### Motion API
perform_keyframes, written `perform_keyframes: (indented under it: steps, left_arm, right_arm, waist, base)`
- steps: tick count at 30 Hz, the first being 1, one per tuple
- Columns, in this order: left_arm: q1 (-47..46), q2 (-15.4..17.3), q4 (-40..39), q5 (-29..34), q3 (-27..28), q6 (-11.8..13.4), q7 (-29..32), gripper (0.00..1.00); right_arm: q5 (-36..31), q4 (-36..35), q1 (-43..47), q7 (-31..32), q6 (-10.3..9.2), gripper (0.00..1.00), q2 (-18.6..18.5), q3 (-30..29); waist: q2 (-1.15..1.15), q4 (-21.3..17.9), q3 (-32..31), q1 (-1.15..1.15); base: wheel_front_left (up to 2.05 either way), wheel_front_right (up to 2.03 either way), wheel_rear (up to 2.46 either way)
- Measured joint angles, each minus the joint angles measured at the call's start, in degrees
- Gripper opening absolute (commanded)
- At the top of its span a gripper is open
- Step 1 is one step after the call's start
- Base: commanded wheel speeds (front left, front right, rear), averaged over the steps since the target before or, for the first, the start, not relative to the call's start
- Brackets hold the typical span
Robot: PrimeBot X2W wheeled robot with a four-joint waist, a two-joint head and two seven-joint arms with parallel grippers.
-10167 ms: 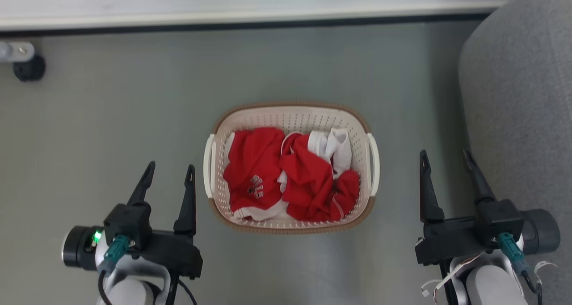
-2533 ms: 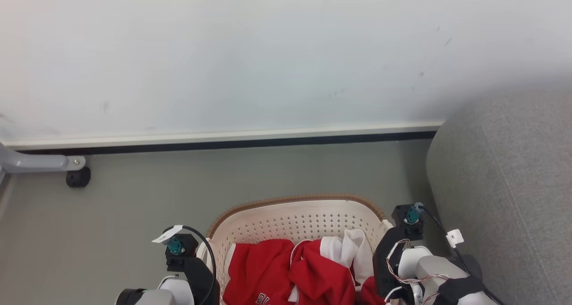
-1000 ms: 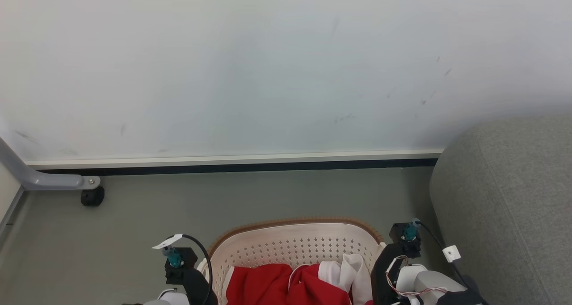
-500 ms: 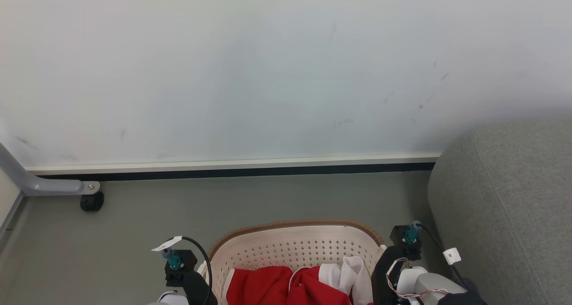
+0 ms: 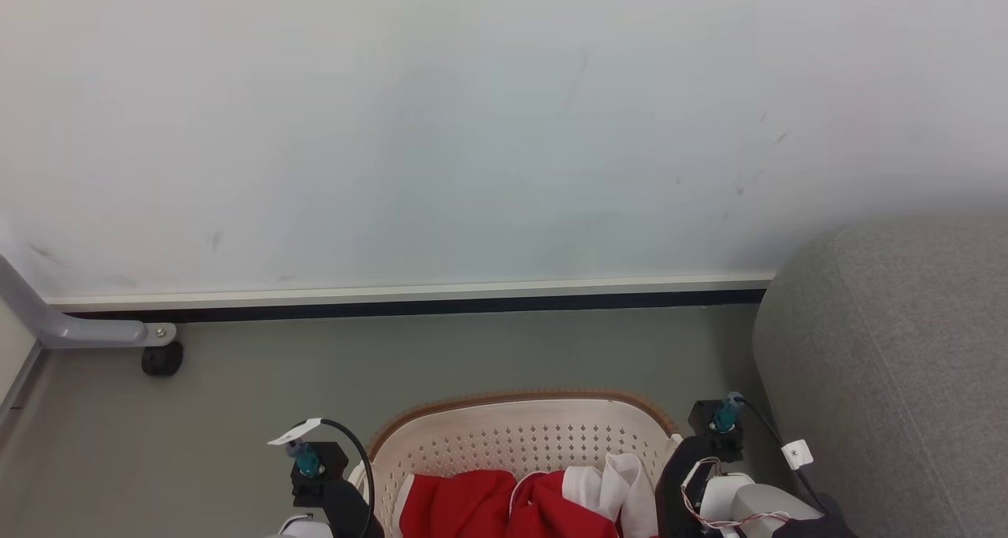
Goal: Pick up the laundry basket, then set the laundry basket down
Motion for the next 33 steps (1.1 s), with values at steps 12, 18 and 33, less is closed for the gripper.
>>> perform_keyframes:
  steps: [12,18,33]
  left_arm:
    - [0.02,0.0,0.03,-0.22,-0.19,0.0,-0.49,0.0]
    - [0.05,0.0,0.07,-0.49,-0.24,0.0,-0.52,0.0]
    - [0.31,-0.01,0.1,-0.58,-0.45,0.0,-1.26,0.0]
  right_arm:
    - [0.98,0.15,-0.01,-0.43,0.0,0.0,0.0,0.97]
    - [1.35,0.19,-0.01,-0.44,0.0,0.0,0.0,1.46]
    - [2.49,0.62,0.0,-1.01,0.0,0.0,-0.01,2.54]
  waist:
    - [0.0,0.04,-0.07,0.0]
    - [0.0,-0.06,-0.08,0.0]
    - [0.0,-0.19,0.45,-0.01]
  base:
    - [0.0,0.0,0.0]
    - [0.0,0.0,0.0]
    - [0.0,0.0,0.0]
